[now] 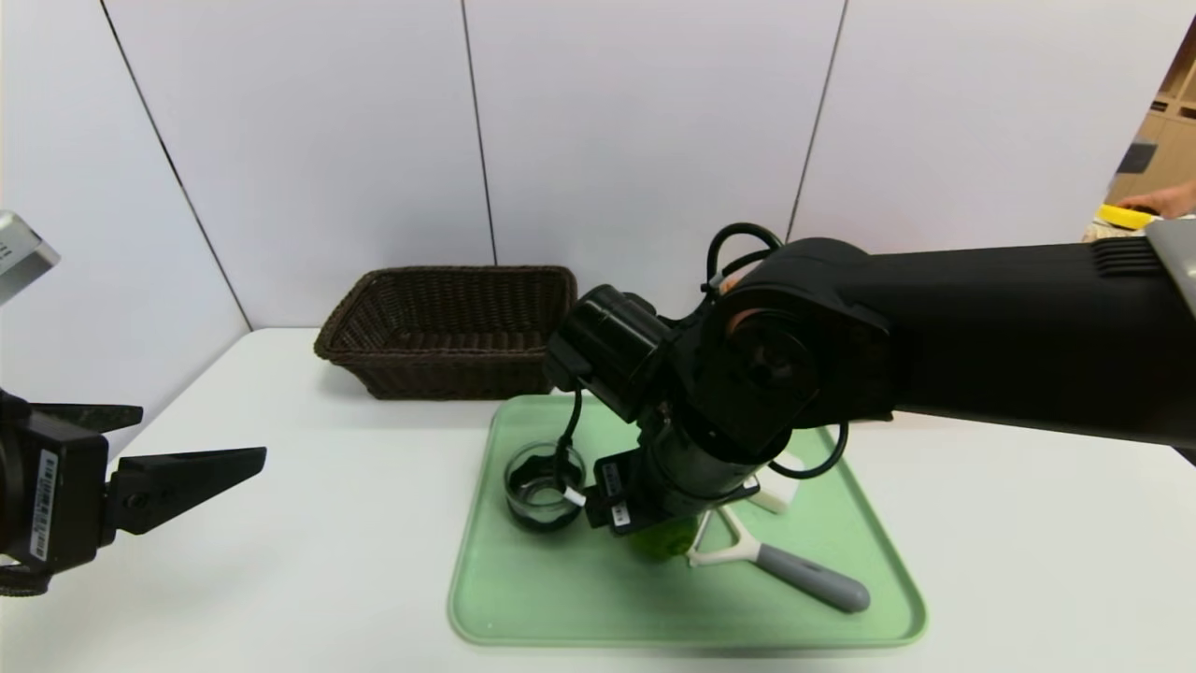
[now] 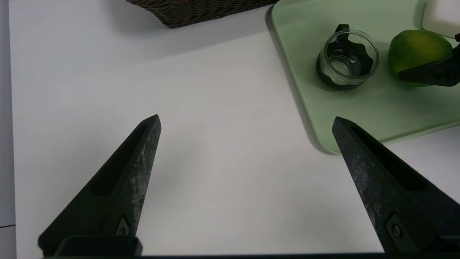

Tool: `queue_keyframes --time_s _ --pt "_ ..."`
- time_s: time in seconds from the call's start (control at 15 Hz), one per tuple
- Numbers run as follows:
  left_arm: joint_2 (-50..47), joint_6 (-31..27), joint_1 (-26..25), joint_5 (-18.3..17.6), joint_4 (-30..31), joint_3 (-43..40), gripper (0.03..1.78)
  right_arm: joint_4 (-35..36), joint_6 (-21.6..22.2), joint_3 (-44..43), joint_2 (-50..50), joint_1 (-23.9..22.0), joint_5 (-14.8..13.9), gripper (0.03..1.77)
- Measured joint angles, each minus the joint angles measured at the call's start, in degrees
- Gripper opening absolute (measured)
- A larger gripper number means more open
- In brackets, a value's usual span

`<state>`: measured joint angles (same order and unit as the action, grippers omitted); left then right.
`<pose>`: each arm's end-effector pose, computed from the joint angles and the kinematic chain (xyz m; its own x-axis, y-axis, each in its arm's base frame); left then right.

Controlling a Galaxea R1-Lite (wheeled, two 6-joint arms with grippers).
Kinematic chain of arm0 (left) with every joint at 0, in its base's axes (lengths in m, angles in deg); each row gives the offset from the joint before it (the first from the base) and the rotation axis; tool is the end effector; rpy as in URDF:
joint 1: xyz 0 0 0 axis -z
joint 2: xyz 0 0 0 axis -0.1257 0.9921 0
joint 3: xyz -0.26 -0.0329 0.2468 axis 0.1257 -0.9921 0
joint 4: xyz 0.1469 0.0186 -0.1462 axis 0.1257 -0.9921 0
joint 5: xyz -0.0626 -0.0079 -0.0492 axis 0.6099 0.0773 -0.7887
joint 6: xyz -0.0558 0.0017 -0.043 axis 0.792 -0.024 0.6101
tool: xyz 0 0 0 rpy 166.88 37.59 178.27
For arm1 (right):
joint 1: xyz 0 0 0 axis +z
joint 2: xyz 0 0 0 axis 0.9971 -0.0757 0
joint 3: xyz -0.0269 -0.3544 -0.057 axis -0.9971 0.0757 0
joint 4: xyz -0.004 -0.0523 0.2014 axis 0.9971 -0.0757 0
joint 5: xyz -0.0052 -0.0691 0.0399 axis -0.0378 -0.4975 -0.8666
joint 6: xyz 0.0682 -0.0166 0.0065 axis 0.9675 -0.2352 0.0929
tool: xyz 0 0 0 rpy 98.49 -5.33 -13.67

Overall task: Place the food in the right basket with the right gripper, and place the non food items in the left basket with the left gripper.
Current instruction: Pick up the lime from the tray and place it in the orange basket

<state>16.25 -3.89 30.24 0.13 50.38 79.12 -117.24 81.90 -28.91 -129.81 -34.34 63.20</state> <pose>0.1383 -0.0491 0.3032 0.8491 -0.2243 -0.4783 0.2571 0.9664 0.0032 0.2944 0.3365 0.1859 0.4405 0.1071 -0.8914 -0.3055 0.9515 -0.0366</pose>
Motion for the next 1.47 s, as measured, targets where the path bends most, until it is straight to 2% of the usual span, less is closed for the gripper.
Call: queue_keyframes --time_s 0.93,1.13,1.2,1.47 --pt "0.6 -0.1 0.1 -0.1 0.2 0.0 1.69 0.6 0.0 -0.3 -5.1 -2.9 0.4 1.70" --pt "0.8 0.0 0.1 -0.1 0.2 0.0 1.69 3.0 -0.1 -0.3 -5.3 -3.0 0.5 1.21" --pt "0.9 0.0 0.1 0.0 0.2 0.0 1.69 3.2 0.0 -0.2 -5.3 -3.0 0.5 1.11" --pt "1.1 0.0 0.1 -0.1 0.2 0.0 1.69 3.2 -0.1 -0.2 -4.9 -2.9 0.4 1.05"
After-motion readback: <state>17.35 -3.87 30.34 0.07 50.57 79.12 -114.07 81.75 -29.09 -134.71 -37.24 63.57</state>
